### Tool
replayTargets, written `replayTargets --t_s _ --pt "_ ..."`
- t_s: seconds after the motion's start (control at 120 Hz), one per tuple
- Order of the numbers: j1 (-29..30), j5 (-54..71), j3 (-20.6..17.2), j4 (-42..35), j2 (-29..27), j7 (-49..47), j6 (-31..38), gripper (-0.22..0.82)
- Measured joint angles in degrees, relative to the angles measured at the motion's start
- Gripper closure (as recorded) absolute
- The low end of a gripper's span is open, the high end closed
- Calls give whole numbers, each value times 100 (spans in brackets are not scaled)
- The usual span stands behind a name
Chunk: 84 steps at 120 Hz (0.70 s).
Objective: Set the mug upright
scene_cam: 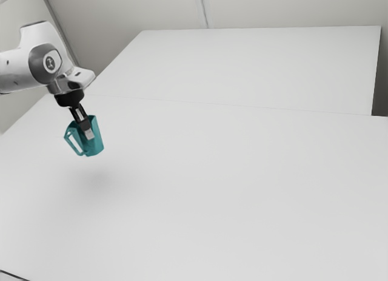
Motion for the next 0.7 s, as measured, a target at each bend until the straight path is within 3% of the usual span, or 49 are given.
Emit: replayTargets --t_s 0.233,0.417,0.7 --pt "-643 409 11 -582 -406 -910 379 79" --pt "-660 569 7 -1224 -870 -1591 602 79" --pt "-937 807 1 -1820 -1078 -2527 1051 78"
